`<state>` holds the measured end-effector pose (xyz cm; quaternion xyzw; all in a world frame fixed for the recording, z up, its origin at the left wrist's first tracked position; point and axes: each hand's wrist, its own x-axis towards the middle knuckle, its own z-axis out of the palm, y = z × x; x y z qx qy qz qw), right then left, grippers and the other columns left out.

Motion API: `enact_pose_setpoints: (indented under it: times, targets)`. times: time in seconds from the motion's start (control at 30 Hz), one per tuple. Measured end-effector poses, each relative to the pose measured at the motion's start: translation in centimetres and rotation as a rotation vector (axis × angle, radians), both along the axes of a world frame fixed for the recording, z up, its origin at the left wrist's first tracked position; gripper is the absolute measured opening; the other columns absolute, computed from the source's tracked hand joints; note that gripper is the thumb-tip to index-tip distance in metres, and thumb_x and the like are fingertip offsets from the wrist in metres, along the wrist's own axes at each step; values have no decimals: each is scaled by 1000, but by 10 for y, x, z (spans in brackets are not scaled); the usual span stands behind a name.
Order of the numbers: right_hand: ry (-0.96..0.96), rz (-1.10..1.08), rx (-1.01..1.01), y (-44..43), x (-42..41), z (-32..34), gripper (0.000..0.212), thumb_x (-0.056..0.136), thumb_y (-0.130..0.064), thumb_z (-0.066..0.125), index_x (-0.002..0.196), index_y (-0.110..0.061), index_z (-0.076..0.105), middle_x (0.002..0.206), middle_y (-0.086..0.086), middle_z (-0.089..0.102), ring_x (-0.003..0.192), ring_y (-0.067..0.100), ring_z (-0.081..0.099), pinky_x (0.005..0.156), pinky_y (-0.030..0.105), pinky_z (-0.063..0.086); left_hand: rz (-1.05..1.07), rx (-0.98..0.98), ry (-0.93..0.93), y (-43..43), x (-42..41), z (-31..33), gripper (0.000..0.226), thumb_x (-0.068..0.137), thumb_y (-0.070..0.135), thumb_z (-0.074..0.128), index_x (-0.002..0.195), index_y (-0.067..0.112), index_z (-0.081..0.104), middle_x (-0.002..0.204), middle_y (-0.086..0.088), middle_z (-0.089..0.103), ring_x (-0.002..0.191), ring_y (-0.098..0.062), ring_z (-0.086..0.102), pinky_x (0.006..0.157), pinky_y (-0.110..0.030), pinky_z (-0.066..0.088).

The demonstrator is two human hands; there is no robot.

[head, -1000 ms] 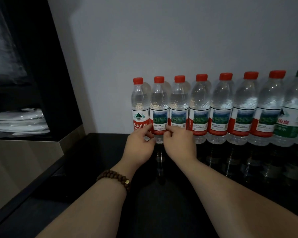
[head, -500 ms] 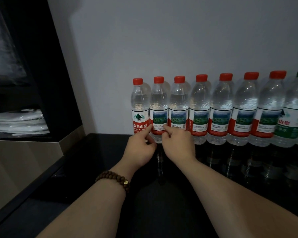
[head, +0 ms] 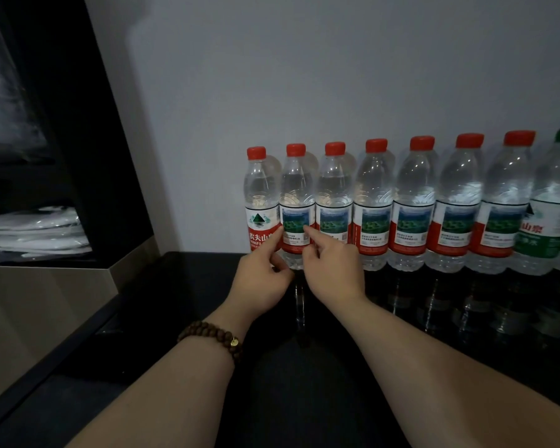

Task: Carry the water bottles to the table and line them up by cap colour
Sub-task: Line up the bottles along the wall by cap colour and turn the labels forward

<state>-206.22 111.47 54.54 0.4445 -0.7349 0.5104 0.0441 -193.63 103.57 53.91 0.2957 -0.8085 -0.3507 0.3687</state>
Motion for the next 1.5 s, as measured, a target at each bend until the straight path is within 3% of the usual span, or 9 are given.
enact_pose_setpoints:
  times: [0.1, 0.3, 0.4, 0.53, 0.73, 0.83, 1.0, 1.33, 1.5]
  targets:
    - [3, -13, 3, -1, -1, 0, 43, 99, -29, 52, 141, -38, 60, 63, -16, 55, 50, -1, 49, 50, 20, 41, -1, 21, 44, 0, 1, 0, 76, 89, 9, 72, 156, 33, 43, 96, 10, 72, 89, 8, 65, 75, 2, 44]
    - [8, -6, -2, 0, 1, 1, 46, 98, -28, 52, 143, -38, 57, 66, -10, 60, 56, 1, 51, 51, 19, 39, -61, 22, -173, -1, -2, 0, 104, 89, 11, 72, 164, 39, 6, 84, 4, 73, 80, 6, 67, 70, -9, 44]
    - [15, -12, -4, 1, 0, 1, 48, 98, -27, 52, 144, -39, 56, 70, -7, 61, 58, 3, 48, 51, 17, 35, -41, 18, -103, 0, -2, 0, 98, 88, 13, 75, 163, 38, 17, 80, 9, 72, 79, 7, 67, 69, -7, 46]
    - [-13, -7, 11, 0, 0, 0, 50, 97, -26, 52, 146, -35, 54, 71, -9, 58, 58, 4, 48, 56, 22, 44, -9, 13, 16, 0, 1, -2, 85, 87, 15, 77, 158, 37, 36, 78, 9, 71, 79, 4, 68, 70, -1, 46]
    - [15, 41, 80, -1, 1, 2, 50, 95, -27, 53, 143, -38, 57, 95, 3, 76, 79, 21, 67, 72, 35, 59, -53, 33, -184, -1, -2, 1, 107, 88, 16, 74, 163, 44, 2, 82, 5, 72, 77, 1, 69, 76, -17, 49]
    - [20, 23, 39, -1, 4, 0, 47, 95, -29, 53, 141, -39, 59, 105, 1, 78, 86, 21, 70, 75, 32, 59, -35, 20, -123, -1, -2, 0, 102, 87, 14, 75, 164, 41, 12, 77, 13, 72, 78, 5, 68, 71, -11, 48]
    - [-60, -25, 42, -2, 0, 3, 53, 97, -31, 52, 149, -38, 50, 88, 1, 74, 71, 16, 63, 65, 31, 56, -12, -11, 26, -1, 0, -3, 86, 86, 15, 77, 157, 40, 36, 74, 20, 70, 74, 4, 67, 70, -4, 47]
    - [30, -1, 142, 0, 1, 5, 54, 96, -28, 52, 149, -37, 50, 106, 5, 75, 91, 23, 67, 80, 37, 59, -40, 45, -121, -2, -2, 0, 101, 91, 14, 74, 162, 46, 11, 84, 4, 71, 78, 5, 68, 77, -17, 47]
    - [36, -25, 108, 2, 5, 4, 53, 95, -31, 53, 149, -35, 50, 113, 3, 75, 95, 23, 69, 82, 40, 60, -12, 1, 5, -1, 0, -2, 89, 89, 15, 76, 160, 40, 29, 82, 22, 72, 80, 8, 68, 69, -7, 48]
